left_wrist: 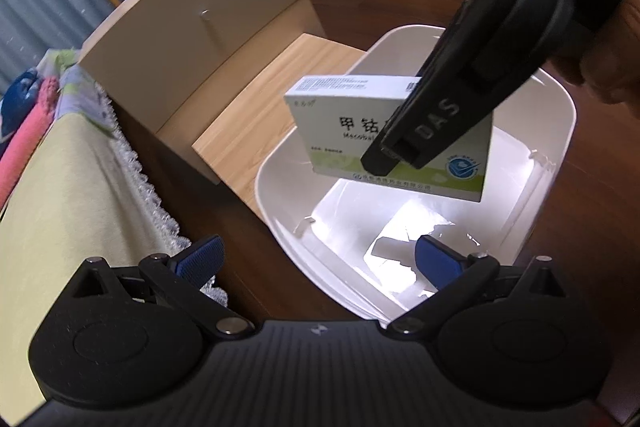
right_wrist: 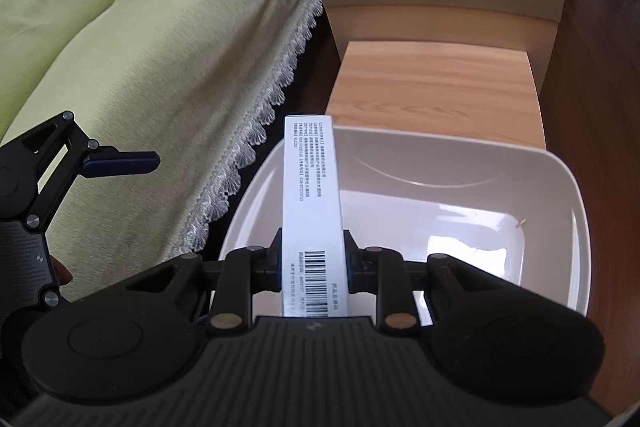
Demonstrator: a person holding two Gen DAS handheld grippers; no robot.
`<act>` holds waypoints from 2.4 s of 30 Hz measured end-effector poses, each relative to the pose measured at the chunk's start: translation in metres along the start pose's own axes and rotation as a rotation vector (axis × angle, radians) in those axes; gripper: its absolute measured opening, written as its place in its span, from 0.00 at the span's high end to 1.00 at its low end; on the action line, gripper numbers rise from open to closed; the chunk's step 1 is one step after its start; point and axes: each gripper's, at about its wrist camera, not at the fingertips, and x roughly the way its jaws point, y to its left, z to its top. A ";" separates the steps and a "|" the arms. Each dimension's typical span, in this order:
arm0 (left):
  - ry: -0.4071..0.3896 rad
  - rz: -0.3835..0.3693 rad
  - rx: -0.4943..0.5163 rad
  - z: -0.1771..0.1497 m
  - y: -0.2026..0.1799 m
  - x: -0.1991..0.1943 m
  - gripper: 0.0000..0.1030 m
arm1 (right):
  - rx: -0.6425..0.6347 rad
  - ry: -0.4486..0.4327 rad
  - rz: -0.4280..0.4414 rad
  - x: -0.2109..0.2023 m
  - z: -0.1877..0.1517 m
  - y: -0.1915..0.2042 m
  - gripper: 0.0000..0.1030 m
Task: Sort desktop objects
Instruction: 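Carry the white-green box with the right gripper over the white basin, then lower the box into the white basin and open the right gripper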
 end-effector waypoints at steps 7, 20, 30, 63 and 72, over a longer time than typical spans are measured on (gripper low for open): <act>0.017 -0.031 -0.003 -0.008 0.005 0.016 0.01 | 0.035 0.013 -0.027 0.020 -0.004 -0.004 0.79; 0.004 -0.016 -0.050 -0.025 0.015 0.015 0.01 | 0.196 0.103 -0.022 0.073 -0.012 -0.013 0.79; 0.016 -0.037 -0.020 -0.025 0.011 0.015 0.01 | 0.274 0.162 -0.019 0.110 -0.013 -0.015 0.79; 0.067 -0.046 -0.004 -0.031 0.007 0.024 0.01 | -0.072 0.219 0.128 0.087 -0.001 -0.011 0.71; 0.092 -0.039 0.003 -0.035 0.005 0.027 0.01 | -0.106 0.272 0.126 0.100 0.000 -0.013 0.67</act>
